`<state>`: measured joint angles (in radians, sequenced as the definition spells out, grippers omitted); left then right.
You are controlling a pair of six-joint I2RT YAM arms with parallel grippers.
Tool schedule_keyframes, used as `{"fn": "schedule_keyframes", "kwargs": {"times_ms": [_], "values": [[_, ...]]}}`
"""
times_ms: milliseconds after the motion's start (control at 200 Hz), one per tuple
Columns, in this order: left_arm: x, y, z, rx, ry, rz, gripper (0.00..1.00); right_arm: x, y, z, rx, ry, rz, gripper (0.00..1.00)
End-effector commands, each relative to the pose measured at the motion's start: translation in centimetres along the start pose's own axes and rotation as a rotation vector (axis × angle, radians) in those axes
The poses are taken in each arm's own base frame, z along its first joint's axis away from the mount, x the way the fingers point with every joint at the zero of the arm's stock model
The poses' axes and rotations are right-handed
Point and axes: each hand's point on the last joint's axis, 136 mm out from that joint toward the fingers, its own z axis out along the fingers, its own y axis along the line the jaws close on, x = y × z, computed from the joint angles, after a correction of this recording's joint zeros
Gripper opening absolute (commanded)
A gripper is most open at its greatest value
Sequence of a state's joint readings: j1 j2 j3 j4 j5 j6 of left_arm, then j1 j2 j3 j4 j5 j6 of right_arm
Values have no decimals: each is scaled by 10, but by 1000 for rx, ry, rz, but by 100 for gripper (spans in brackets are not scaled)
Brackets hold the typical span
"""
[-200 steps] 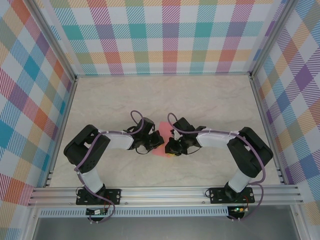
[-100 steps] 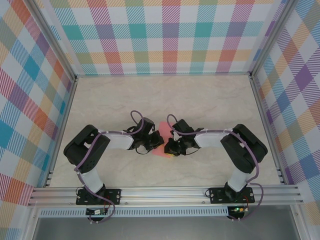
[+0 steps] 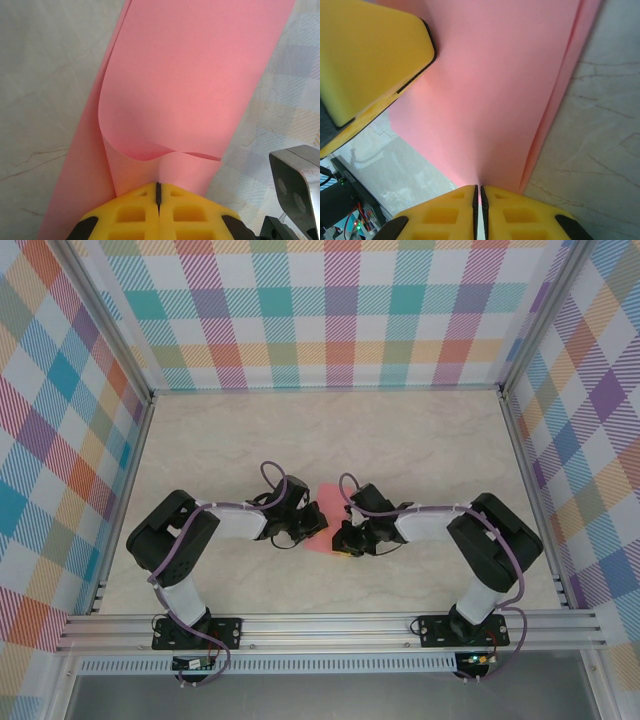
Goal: Fold a paper plane with a square sheet of paper (pick it up from the middle)
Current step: Fold the triangle a second time at the center of the table.
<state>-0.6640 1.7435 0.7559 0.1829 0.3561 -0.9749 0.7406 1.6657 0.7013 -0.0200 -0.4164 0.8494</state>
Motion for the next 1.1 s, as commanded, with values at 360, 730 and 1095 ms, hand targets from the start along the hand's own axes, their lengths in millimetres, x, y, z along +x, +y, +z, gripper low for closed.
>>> {"fn": "schedule_keyframes", "kwargs": {"times_ms": [360, 730, 1095], "values": [[11, 39, -3, -132, 24, -33, 0, 31, -25, -10, 75, 61, 25, 15], [11, 35, -4, -120, 21, -32, 0, -15, 40, -26, -50, -73, -41, 17], [10, 32, -3, -110, 22, -27, 0, 1, -19, 12, 102, 25, 69, 12]]}}
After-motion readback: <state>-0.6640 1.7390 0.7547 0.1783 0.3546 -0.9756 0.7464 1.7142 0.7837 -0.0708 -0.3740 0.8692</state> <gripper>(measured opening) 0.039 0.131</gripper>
